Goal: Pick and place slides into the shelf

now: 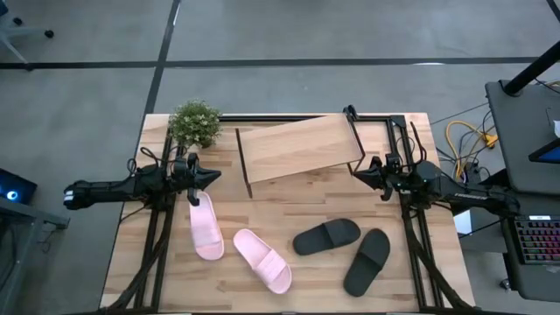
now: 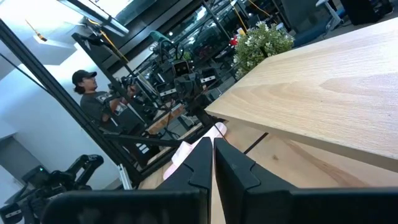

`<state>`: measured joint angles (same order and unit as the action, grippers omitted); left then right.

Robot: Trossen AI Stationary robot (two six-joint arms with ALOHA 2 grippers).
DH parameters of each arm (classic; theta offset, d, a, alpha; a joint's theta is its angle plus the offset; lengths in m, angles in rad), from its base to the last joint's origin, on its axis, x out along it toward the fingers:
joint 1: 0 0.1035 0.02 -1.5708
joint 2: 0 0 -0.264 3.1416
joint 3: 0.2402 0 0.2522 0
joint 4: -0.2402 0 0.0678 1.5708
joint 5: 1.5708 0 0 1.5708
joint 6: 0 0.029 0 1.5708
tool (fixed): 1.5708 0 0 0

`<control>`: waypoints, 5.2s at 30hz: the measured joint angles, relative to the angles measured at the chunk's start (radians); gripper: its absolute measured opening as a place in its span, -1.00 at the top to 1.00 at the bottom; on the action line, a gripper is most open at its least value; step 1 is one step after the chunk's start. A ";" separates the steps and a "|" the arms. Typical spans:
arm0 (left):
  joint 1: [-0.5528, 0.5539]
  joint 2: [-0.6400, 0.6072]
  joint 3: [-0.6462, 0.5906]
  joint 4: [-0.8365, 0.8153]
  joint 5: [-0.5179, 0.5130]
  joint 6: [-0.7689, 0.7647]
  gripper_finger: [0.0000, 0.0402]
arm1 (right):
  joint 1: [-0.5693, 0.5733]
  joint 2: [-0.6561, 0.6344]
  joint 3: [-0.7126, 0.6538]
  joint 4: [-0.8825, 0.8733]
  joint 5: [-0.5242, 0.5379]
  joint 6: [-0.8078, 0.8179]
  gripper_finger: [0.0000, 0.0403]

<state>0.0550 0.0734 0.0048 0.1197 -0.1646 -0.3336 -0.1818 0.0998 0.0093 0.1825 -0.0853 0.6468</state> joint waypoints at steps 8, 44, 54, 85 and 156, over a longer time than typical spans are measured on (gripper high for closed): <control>0.000 0.000 0.000 0.000 0.000 0.000 1.00 | 0.000 0.000 0.000 0.000 0.000 0.000 0.96; 0.000 0.000 0.000 0.001 0.000 0.000 1.00 | 0.000 0.000 0.000 0.041 0.037 0.026 0.96; 0.000 0.000 0.000 0.013 -0.029 -0.001 1.00 | 0.000 0.002 0.000 0.071 0.114 0.191 0.94; 0.000 0.177 0.014 0.648 -0.178 -0.182 0.32 | 0.001 0.152 0.560 -0.376 -0.155 0.051 -0.10; 0.000 0.438 0.004 0.622 -0.207 -0.184 0.32 | 0.880 1.746 1.694 -1.699 0.098 0.677 -0.09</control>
<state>0.0550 0.5116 0.0090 0.7416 -0.3714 -0.5175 0.6979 1.8457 1.7030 -1.5162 0.0126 1.3239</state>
